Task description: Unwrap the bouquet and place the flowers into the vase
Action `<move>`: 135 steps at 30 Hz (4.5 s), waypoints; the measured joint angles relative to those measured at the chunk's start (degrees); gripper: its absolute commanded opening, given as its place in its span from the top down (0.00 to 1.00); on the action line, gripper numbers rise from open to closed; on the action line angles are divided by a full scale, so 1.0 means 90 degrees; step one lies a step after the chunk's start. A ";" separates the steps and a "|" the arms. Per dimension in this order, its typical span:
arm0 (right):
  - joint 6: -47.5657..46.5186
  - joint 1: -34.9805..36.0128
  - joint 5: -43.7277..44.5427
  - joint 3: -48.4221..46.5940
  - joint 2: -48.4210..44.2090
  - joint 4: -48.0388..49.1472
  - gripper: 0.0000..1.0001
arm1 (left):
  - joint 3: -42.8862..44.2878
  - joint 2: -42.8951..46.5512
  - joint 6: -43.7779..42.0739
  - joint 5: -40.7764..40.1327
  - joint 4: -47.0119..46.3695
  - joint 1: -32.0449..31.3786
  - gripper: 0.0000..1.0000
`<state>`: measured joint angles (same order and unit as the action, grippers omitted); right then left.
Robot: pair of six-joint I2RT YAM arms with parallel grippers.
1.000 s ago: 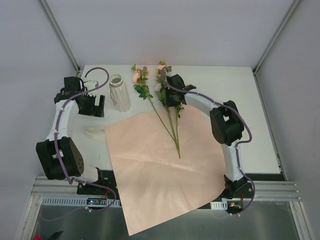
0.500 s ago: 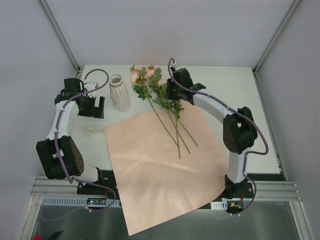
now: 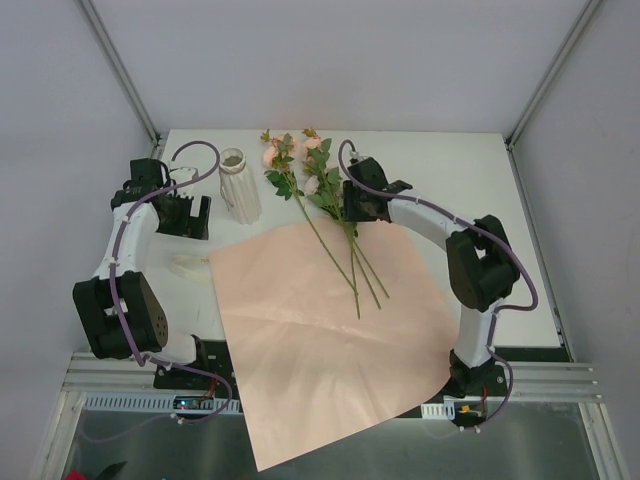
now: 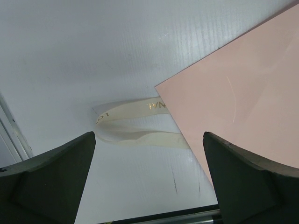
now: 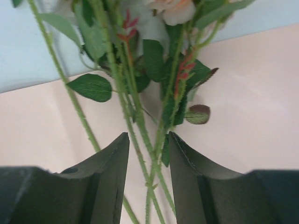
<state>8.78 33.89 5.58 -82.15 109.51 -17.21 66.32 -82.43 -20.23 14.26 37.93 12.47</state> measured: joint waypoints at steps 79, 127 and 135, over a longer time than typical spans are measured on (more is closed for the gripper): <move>-0.2115 0.0867 -0.0697 -0.4408 0.3509 -0.1404 0.99 | -0.0187 0.0291 -0.0440 0.0423 0.0007 0.0000 0.01; -0.1222 0.1545 -0.1617 -0.5515 0.2013 0.7587 1.00 | 0.0721 0.0325 -0.0083 0.1630 0.0976 0.1336 0.01; -0.1285 0.1542 -0.1627 -0.5345 0.2115 0.7839 1.00 | 0.0733 0.0325 -0.0102 0.1751 0.1020 0.1336 0.01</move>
<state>-2.79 47.77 -9.06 -130.26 128.55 53.34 72.93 -79.50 -21.15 30.02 47.11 24.49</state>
